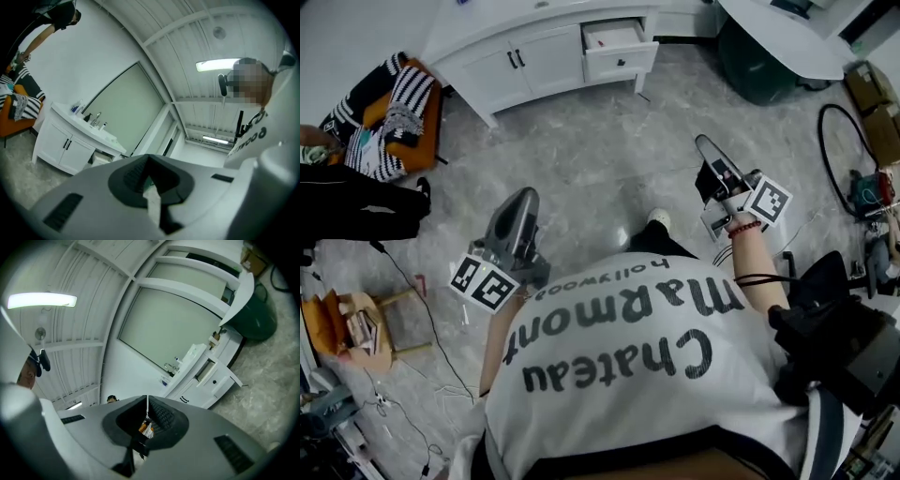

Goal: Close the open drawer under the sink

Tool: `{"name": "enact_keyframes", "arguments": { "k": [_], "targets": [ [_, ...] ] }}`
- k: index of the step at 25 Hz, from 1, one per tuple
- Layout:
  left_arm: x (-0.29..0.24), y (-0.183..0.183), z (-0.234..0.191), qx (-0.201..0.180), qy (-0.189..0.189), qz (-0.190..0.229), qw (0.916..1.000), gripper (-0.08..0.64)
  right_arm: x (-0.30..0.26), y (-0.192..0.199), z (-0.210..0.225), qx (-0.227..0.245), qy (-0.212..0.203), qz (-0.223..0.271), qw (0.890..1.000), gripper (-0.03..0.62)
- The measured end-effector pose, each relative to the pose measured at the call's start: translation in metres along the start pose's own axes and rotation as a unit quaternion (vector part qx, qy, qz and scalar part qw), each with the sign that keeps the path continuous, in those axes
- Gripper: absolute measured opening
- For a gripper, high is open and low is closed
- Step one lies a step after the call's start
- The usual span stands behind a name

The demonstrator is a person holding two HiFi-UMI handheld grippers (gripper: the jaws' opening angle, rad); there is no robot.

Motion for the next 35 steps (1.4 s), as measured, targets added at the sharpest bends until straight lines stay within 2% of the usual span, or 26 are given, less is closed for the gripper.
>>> {"name": "enact_keyframes", "arguments": {
  "k": [3, 5, 7, 14, 18, 21, 24, 26, 29, 35],
  "targets": [
    [0.003, 0.01, -0.008, 0.013, -0.027, -0.022, 0.9993, 0.008, 0.009, 0.002, 0.01, -0.014, 0.002, -0.015, 1.0, 0.014],
    [0.003, 0.016, -0.023, 0.015, -0.078, -0.04, 0.9961, 0.008, 0.006, 0.003, 0.021, -0.01, 0.01, -0.034, 0.999, 0.014],
    [0.001, 0.017, -0.035, 0.018, -0.116, -0.04, 0.9923, 0.008, -0.003, 0.003, 0.035, -0.005, 0.017, -0.046, 0.999, 0.014],
    [-0.03, -0.003, -0.068, 0.048, -0.155, -0.013, 0.9867, 0.008, -0.087, -0.01, 0.07, -0.041, -0.028, -0.055, 0.997, 0.014],
    [-0.07, -0.031, -0.072, 0.03, -0.163, 0.028, 0.9857, 0.008, -0.117, -0.036, 0.101, -0.016, -0.034, -0.079, 0.996, 0.014],
    [-0.096, -0.051, -0.076, 0.019, -0.165, 0.062, 0.9842, 0.008, -0.136, -0.064, 0.121, -0.022, -0.043, -0.058, 0.997, 0.014],
    [-0.127, -0.06, -0.078, 0.014, -0.149, 0.082, 0.9854, 0.008, -0.147, -0.087, 0.144, -0.04, -0.05, -0.035, 0.997, 0.014],
    [-0.154, -0.063, -0.083, 0.018, -0.145, 0.089, 0.9852, 0.008, -0.155, -0.1, 0.167, -0.043, -0.048, -0.033, 0.997, 0.014],
    [-0.191, -0.062, -0.095, 0.028, -0.161, 0.092, 0.9823, 0.008, -0.168, -0.114, 0.196, -0.033, -0.05, -0.048, 0.997, 0.014],
    [-0.234, -0.051, -0.107, 0.035, -0.175, 0.088, 0.98, 0.008, -0.184, -0.127, 0.222, 0.001, -0.059, -0.084, 0.995, 0.014]
  ]
}}
Point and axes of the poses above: the fingertips, and each gripper's own axes: x backward along the fingers, z to its right, y out of its underside, the point moved 1 cm from there along x, backward along the fingers, and after that the axes turned 13 degrees about x, right-handed, at the moved point
